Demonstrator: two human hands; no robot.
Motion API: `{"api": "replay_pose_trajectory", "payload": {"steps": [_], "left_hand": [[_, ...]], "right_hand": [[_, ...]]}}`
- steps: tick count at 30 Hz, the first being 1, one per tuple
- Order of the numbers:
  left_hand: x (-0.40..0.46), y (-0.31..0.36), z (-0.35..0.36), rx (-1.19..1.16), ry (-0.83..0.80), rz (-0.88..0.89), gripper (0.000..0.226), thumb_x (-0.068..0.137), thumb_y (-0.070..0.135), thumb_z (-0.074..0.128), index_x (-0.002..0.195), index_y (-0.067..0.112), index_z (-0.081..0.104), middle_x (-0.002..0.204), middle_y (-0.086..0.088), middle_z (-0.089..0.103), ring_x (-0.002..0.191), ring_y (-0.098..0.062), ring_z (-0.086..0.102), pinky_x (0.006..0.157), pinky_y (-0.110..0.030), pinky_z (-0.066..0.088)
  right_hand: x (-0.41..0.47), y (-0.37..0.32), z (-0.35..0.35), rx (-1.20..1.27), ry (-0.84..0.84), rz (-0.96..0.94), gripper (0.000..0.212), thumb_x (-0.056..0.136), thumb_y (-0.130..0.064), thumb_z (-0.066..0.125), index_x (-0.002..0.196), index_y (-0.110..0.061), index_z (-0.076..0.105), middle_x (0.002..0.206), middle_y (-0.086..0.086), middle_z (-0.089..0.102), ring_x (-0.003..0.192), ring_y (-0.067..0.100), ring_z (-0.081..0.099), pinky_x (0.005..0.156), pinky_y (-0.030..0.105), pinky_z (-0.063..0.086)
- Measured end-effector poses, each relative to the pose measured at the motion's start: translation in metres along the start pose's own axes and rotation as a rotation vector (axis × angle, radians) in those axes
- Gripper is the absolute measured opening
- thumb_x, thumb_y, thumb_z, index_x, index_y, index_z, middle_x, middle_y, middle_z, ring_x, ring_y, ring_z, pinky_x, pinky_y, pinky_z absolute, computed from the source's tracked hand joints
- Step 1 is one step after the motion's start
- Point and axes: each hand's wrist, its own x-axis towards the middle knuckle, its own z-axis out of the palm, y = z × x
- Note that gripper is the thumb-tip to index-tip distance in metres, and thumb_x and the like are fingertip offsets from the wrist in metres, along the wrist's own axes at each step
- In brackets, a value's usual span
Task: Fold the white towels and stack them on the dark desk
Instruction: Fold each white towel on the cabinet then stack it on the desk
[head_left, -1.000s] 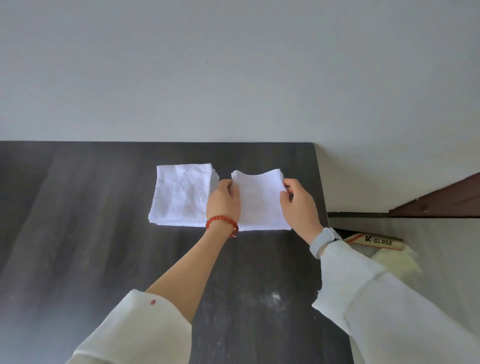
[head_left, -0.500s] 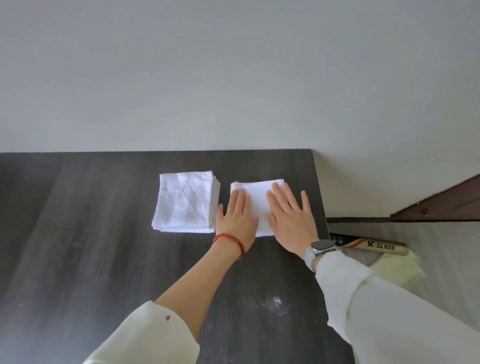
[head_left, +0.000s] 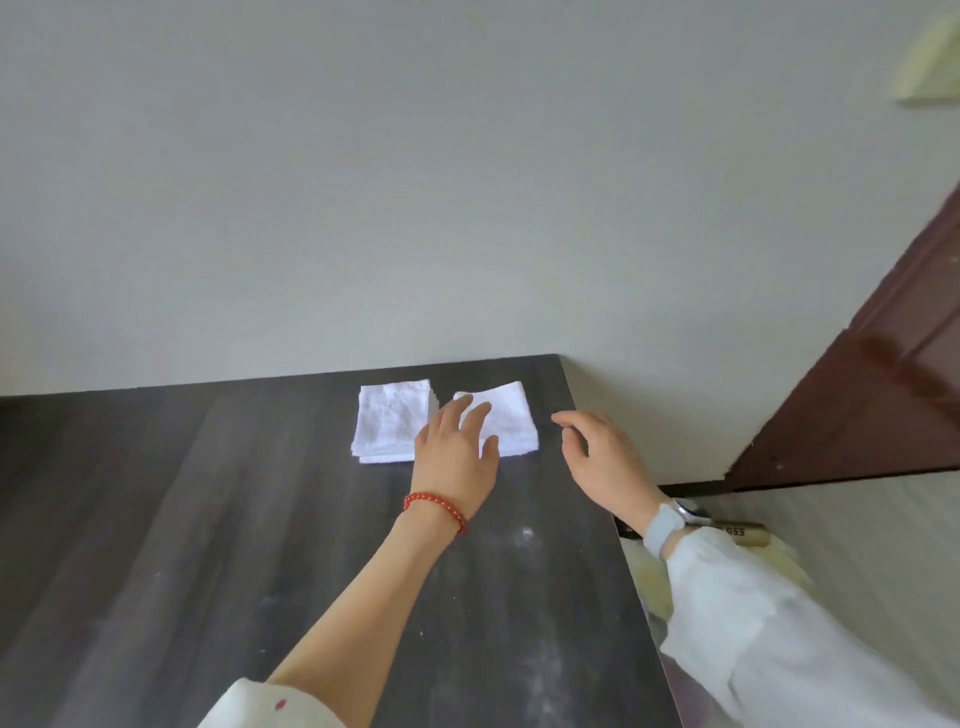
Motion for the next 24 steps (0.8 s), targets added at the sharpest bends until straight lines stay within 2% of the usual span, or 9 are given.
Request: {"api": "replay_pose_trajectory", "payload": {"steps": [3, 8, 10, 12, 13, 14, 17, 20, 24], "left_hand": [[-0.06, 0.036, -0.013, -0.125, 0.05, 0.086, 0.034, 0.09, 0.017, 0.051, 0.124, 0.013, 0.055, 0.134, -0.005, 0.048, 0.119, -0.026, 0.048, 0.1, -0.04, 0.037], [-0.138, 0.121, 0.004, -0.251, -0.016, 0.233, 0.027, 0.09, 0.017, 0.052, 0.116, 0.012, 0.06, 0.119, -0.005, 0.057, 0.109, -0.025, 0.052, 0.091, -0.041, 0.044], [-0.16, 0.167, 0.023, -0.273, -0.081, 0.325, 0.027, 0.09, 0.017, 0.051, 0.115, 0.011, 0.06, 0.116, -0.007, 0.058, 0.105, -0.028, 0.054, 0.089, -0.04, 0.045], [-0.181, 0.219, 0.046, -0.296, -0.151, 0.429, 0.026, 0.09, 0.017, 0.051, 0.114, 0.011, 0.061, 0.114, -0.009, 0.059, 0.104, -0.029, 0.055, 0.087, -0.04, 0.045], [-0.194, 0.247, 0.058, -0.312, -0.186, 0.484, 0.025, 0.09, 0.016, 0.052, 0.112, 0.01, 0.062, 0.113, -0.01, 0.06, 0.103, -0.03, 0.056, 0.086, -0.039, 0.046], [-0.207, 0.275, 0.072, -0.333, -0.22, 0.532, 0.024, 0.089, 0.015, 0.053, 0.111, 0.009, 0.063, 0.112, -0.011, 0.061, 0.101, -0.032, 0.057, 0.085, -0.038, 0.047], [-0.251, 0.367, 0.117, -0.389, -0.328, 0.667, 0.025, 0.087, 0.012, 0.056, 0.11, 0.006, 0.064, 0.112, -0.013, 0.062, 0.101, -0.032, 0.059, 0.086, -0.034, 0.045], [-0.316, 0.469, 0.171, -0.426, -0.471, 0.81, 0.026, 0.089, 0.014, 0.054, 0.113, 0.006, 0.062, 0.116, -0.011, 0.061, 0.106, -0.026, 0.057, 0.093, -0.032, 0.043], [-0.431, 0.608, 0.237, -0.485, -0.66, 0.952, 0.028, 0.091, 0.017, 0.051, 0.117, 0.01, 0.06, 0.118, -0.006, 0.059, 0.109, -0.021, 0.055, 0.095, -0.031, 0.042]], "right_hand": [[-0.075, -0.012, -0.037, 0.083, 0.096, 0.045, 0.027, 0.092, -0.007, 0.044, 0.112, -0.009, 0.062, 0.112, 0.005, 0.064, 0.105, 0.02, 0.058, 0.092, 0.03, 0.044], [-0.201, 0.004, -0.107, 0.124, 0.195, 0.232, 0.022, 0.091, -0.005, 0.047, 0.104, -0.007, 0.065, 0.104, 0.008, 0.066, 0.097, 0.021, 0.061, 0.087, 0.034, 0.048], [-0.252, 0.022, -0.142, 0.142, 0.251, 0.324, 0.02, 0.091, -0.006, 0.049, 0.101, -0.007, 0.066, 0.099, 0.009, 0.069, 0.088, 0.014, 0.062, 0.083, 0.023, 0.047], [-0.302, 0.042, -0.18, 0.122, 0.321, 0.399, 0.017, 0.09, -0.005, 0.051, 0.098, -0.006, 0.066, 0.094, 0.008, 0.07, 0.073, -0.001, 0.057, 0.073, 0.009, 0.041], [-0.329, 0.053, -0.199, 0.104, 0.358, 0.436, 0.017, 0.09, -0.005, 0.052, 0.097, -0.006, 0.067, 0.093, 0.007, 0.07, 0.07, -0.003, 0.056, 0.071, 0.006, 0.04], [-0.355, 0.065, -0.219, 0.089, 0.392, 0.478, 0.016, 0.09, -0.005, 0.052, 0.096, -0.005, 0.067, 0.093, 0.006, 0.07, 0.072, -0.004, 0.056, 0.071, 0.008, 0.04], [-0.441, 0.105, -0.278, 0.058, 0.505, 0.605, 0.017, 0.091, -0.006, 0.05, 0.098, -0.004, 0.066, 0.091, 0.004, 0.068, 0.086, 0.015, 0.061, 0.08, 0.021, 0.044], [-0.541, 0.149, -0.335, 0.052, 0.636, 0.732, 0.018, 0.092, -0.006, 0.048, 0.102, -0.005, 0.064, 0.09, -0.002, 0.062, 0.085, 0.012, 0.06, 0.081, 0.02, 0.048], [-0.69, 0.202, -0.41, -0.018, 0.72, 0.964, 0.022, 0.094, -0.011, 0.045, 0.107, -0.007, 0.063, 0.098, 0.006, 0.067, 0.092, 0.02, 0.062, 0.083, 0.026, 0.047]]}}
